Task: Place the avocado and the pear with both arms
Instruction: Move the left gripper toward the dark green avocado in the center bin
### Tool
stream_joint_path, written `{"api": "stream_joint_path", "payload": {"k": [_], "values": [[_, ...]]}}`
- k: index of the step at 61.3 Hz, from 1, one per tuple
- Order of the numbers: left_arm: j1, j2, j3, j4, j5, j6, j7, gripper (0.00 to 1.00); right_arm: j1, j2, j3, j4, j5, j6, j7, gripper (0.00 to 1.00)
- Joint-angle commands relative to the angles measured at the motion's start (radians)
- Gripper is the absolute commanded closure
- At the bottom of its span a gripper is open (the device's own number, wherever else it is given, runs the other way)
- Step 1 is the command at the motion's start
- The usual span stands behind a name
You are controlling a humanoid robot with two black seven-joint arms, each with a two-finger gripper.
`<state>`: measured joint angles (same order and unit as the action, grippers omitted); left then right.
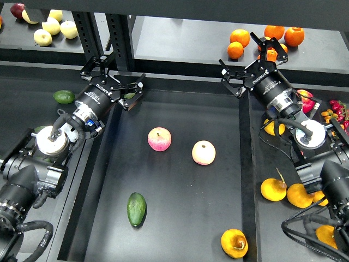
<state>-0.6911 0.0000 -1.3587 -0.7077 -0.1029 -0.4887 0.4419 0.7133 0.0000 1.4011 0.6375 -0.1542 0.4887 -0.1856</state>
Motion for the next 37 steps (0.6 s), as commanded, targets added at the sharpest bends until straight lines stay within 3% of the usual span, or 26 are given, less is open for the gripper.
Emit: {"api": "stream_joint_path", "payload": {"k": [1, 18, 37], "values": [[-0.025, 0.0, 0.015, 0.01, 0.003, 0.0, 0.047, 0.02, 0.0, 0.0, 0.001, 0.001, 0.001, 0.0, 0.001, 0.0], [-0.131, 0.0, 0.205, 0.031, 0.009, 0.0, 0.047, 0.03, 0.0, 0.0, 0.002, 0.001, 0.001, 0.0, 0.0, 0.0], [-0.209, 0.143, 0.544, 0.028, 0.0, 0.0, 0.047, 0.03, -0.006, 0.0, 0.002, 0.005, 0.001, 0.0, 0.0, 0.0]]}}
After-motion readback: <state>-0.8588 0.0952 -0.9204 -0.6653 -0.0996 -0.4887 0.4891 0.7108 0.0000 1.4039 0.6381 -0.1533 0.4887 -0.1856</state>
